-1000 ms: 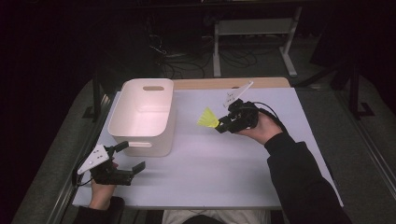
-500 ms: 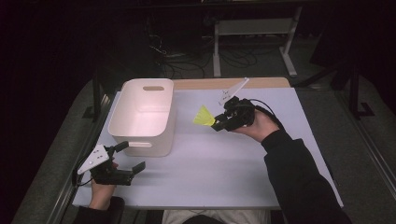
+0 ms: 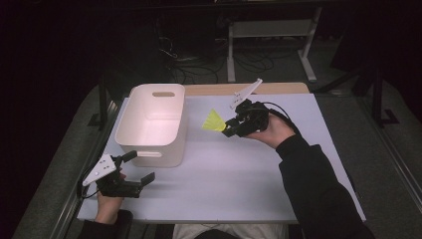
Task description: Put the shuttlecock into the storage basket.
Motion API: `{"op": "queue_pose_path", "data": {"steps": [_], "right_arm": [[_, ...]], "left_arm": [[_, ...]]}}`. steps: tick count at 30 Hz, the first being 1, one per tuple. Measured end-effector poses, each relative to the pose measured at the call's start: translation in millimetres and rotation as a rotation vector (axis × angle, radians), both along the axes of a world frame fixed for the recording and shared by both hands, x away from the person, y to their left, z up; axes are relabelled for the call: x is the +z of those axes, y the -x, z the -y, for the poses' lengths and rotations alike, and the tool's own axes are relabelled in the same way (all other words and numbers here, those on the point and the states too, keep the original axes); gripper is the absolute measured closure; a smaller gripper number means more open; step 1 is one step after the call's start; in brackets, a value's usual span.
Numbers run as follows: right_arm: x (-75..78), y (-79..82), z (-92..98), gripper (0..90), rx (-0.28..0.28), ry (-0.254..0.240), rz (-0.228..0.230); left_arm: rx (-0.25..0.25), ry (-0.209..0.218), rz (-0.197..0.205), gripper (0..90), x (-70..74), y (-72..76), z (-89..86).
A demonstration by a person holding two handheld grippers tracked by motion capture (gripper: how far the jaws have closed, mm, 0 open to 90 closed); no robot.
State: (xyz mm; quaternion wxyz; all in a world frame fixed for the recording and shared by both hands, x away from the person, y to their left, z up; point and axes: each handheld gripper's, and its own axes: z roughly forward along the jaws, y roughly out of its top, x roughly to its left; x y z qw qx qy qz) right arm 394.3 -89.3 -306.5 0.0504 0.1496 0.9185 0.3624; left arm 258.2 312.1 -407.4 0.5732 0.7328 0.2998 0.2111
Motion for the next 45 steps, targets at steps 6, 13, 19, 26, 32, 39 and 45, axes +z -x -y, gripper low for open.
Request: {"op": "queue_pose_path", "data": {"steps": [6, 13, 19, 26, 32, 39, 45], "right_arm": [[3.9, -1.2, -2.6, 63.3, 0.005, -0.002, 0.007], [11.9, -4.6, -5.4, 63.3, 0.002, -0.011, 0.018], [15.1, -8.8, -11.5, 63.3, 0.005, -0.002, 0.015], [20.7, -10.2, -22.1, 63.3, 0.022, 0.004, 0.018], [25.2, -10.8, -28.8, 63.3, 0.036, 0.005, 0.025], [28.7, -12.0, -33.6, 63.3, 0.038, 0.006, 0.023], [32.2, -14.4, -37.5, 63.3, 0.044, 0.007, 0.028]], "left_arm": [[-0.001, 0.000, 0.000, 0.0, 0.0, 0.1, 0.0], [0.000, 0.000, 0.000, 0.0, 0.0, 0.0, 0.0], [0.000, -0.001, 0.000, 0.0, 0.0, 0.0, 0.0], [-0.001, 0.000, 0.001, 0.0, 0.0, 0.1, -0.1], [-0.001, -0.001, 0.001, 0.0, 0.0, 0.1, 0.0], [-0.001, -0.001, 0.001, 0.0, 0.0, 0.1, 0.0], [-0.002, 0.000, 0.001, 0.0, 0.0, 0.1, -0.1]]}}
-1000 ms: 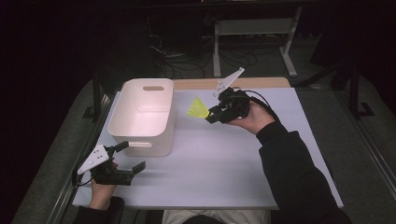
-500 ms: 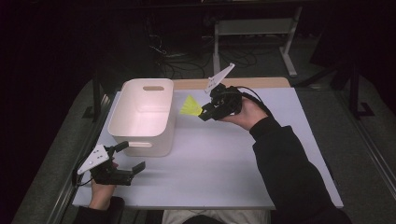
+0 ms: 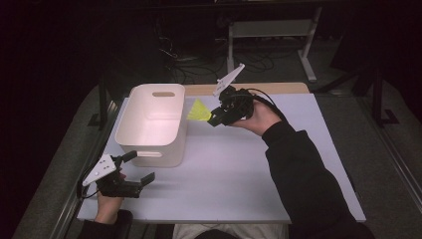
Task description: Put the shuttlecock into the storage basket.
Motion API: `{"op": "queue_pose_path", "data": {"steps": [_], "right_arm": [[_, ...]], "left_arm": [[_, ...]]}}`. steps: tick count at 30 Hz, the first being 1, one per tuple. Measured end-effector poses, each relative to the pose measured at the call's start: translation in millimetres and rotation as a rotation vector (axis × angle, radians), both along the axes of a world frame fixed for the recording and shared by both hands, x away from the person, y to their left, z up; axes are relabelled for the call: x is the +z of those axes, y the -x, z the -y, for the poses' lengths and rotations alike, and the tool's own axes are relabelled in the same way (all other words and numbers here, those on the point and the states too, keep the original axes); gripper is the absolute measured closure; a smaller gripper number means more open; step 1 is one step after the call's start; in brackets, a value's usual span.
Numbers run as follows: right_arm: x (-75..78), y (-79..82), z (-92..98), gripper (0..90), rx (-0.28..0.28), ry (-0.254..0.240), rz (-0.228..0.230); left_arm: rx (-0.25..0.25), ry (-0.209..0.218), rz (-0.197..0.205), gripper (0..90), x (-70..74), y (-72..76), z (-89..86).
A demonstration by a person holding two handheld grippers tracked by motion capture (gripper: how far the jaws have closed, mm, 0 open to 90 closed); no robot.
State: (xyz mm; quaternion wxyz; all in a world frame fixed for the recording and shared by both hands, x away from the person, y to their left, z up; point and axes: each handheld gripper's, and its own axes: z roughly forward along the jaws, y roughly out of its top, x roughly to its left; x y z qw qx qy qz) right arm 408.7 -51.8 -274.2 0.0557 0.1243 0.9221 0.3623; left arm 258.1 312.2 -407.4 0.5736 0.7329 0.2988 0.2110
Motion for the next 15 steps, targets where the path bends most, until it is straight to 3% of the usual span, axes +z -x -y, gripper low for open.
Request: {"op": "queue_pose_path", "data": {"steps": [15], "right_arm": [[8.5, -0.3, -18.5, 63.3, 0.033, 0.008, 0.010]], "left_arm": [[0.000, 0.001, 0.001, 0.0, 0.0, 0.0, 0.0]]}}
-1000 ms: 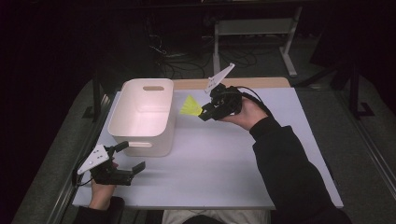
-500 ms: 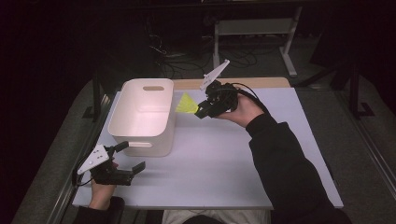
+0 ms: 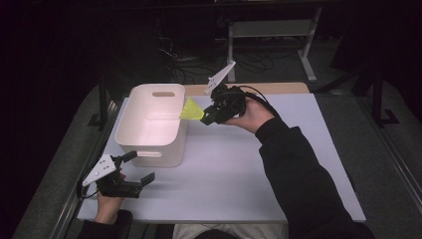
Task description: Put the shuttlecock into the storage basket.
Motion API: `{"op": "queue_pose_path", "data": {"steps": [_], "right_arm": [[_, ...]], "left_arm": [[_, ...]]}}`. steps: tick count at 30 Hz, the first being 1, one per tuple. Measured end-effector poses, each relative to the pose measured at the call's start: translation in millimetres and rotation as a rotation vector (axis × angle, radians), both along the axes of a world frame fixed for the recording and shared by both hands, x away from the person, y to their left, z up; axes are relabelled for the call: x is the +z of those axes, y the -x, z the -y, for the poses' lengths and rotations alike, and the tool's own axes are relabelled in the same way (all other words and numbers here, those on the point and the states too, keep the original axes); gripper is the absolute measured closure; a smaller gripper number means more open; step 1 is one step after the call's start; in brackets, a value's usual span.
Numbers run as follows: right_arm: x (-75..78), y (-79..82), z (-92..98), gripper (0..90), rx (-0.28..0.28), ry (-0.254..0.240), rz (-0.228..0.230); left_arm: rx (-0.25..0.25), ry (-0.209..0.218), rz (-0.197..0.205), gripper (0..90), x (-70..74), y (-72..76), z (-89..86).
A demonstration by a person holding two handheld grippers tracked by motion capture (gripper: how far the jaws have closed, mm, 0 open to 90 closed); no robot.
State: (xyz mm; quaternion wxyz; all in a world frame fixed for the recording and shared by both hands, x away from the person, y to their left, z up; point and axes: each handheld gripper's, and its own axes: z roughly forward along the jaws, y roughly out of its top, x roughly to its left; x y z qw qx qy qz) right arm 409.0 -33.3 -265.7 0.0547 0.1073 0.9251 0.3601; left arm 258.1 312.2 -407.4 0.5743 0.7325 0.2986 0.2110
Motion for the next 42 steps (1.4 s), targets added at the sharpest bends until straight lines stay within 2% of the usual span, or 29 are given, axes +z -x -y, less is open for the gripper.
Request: {"op": "queue_pose_path", "data": {"steps": [21, 36, 42], "right_arm": [[9.0, 1.8, -29.3, 63.3, 0.050, -0.005, 0.009], [10.3, 0.5, -52.8, 63.3, 0.086, -0.007, 0.006], [9.1, 0.3, -61.0, 63.2, 0.098, 0.007, 0.008]], "left_arm": [[-0.002, -0.001, 0.000, 0.0, 0.1, 0.1, -0.2], [-0.004, 0.000, -0.001, 0.0, 0.1, 0.0, 0.0], [-0.005, -0.001, -0.002, 0.0, 0.1, 0.0, 0.1]]}}
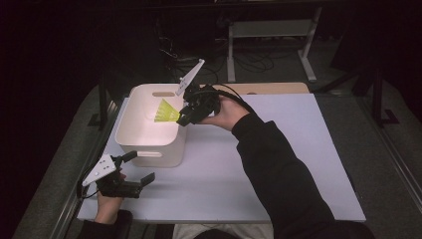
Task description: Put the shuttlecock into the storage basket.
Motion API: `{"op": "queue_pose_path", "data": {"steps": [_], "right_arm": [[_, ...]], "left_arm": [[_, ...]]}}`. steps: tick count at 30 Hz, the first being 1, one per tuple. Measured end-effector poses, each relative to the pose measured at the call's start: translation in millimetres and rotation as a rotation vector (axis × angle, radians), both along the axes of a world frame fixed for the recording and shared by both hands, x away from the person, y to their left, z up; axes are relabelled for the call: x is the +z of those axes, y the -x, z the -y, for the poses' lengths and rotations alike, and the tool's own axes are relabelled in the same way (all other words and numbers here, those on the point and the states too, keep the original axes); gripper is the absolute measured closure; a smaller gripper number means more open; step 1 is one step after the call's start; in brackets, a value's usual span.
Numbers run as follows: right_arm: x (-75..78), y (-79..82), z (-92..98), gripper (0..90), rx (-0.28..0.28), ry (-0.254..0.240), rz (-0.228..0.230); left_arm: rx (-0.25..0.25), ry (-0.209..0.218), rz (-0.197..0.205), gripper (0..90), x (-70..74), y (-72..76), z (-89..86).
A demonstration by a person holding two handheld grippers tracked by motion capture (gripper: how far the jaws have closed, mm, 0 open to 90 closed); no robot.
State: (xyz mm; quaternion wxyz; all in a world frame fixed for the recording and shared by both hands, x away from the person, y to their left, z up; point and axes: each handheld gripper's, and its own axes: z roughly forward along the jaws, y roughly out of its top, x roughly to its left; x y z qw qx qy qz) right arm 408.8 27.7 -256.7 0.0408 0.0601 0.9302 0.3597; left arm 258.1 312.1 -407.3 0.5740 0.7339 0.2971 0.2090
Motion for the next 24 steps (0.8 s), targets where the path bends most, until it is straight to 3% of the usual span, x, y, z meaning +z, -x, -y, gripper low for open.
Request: {"op": "queue_pose_path", "data": {"steps": [24], "right_arm": [[-6.6, -4.8, -22.8, 63.2, 0.021, 0.007, -0.019]], "left_arm": [[-0.003, -0.001, 0.000, 0.0, -0.1, 0.7, -0.2]]}}
